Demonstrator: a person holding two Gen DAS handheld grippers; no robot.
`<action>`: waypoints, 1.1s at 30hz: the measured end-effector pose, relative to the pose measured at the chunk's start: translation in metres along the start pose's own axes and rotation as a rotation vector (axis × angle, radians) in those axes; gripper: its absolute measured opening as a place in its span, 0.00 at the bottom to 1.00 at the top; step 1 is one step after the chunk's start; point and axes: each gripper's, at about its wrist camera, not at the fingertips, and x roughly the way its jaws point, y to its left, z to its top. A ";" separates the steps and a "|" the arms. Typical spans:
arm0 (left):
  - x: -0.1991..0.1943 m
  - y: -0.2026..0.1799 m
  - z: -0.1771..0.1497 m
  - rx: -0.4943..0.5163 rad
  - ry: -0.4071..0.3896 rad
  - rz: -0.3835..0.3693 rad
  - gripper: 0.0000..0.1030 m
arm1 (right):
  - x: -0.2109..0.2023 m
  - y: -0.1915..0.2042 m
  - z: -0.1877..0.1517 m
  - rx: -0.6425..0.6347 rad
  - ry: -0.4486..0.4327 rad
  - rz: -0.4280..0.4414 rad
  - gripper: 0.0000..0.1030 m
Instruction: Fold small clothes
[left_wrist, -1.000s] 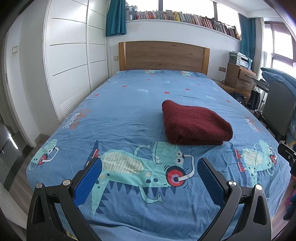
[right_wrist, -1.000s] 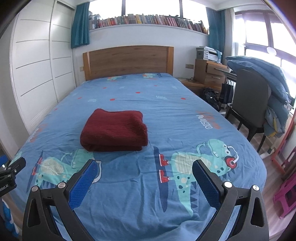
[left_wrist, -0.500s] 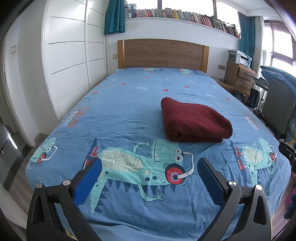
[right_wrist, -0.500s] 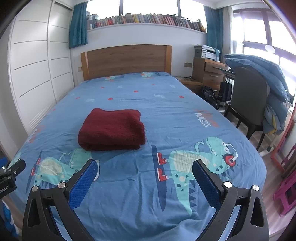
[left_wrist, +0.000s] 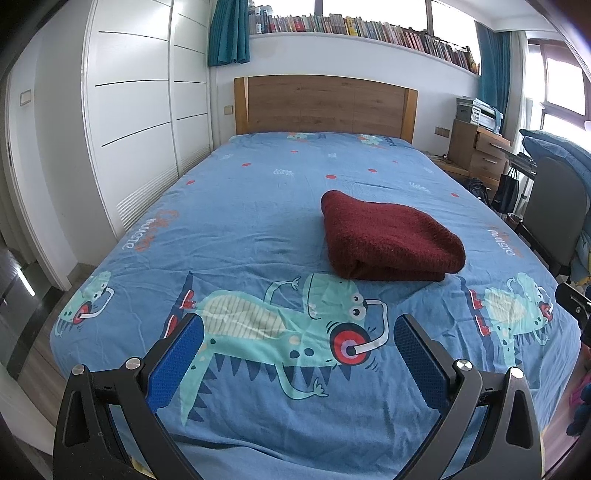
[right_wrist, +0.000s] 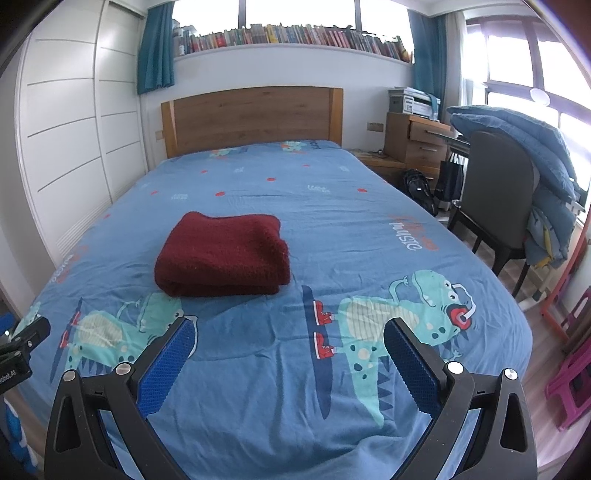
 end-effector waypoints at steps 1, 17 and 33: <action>0.000 0.000 0.000 0.001 0.001 0.000 0.99 | 0.001 0.000 0.000 -0.002 0.002 0.000 0.99; 0.005 0.001 -0.002 0.011 0.005 -0.002 0.99 | 0.005 0.000 -0.003 -0.006 0.011 0.003 0.99; 0.009 0.002 0.001 0.016 0.008 -0.003 0.99 | 0.008 0.000 -0.005 -0.016 0.018 0.007 0.99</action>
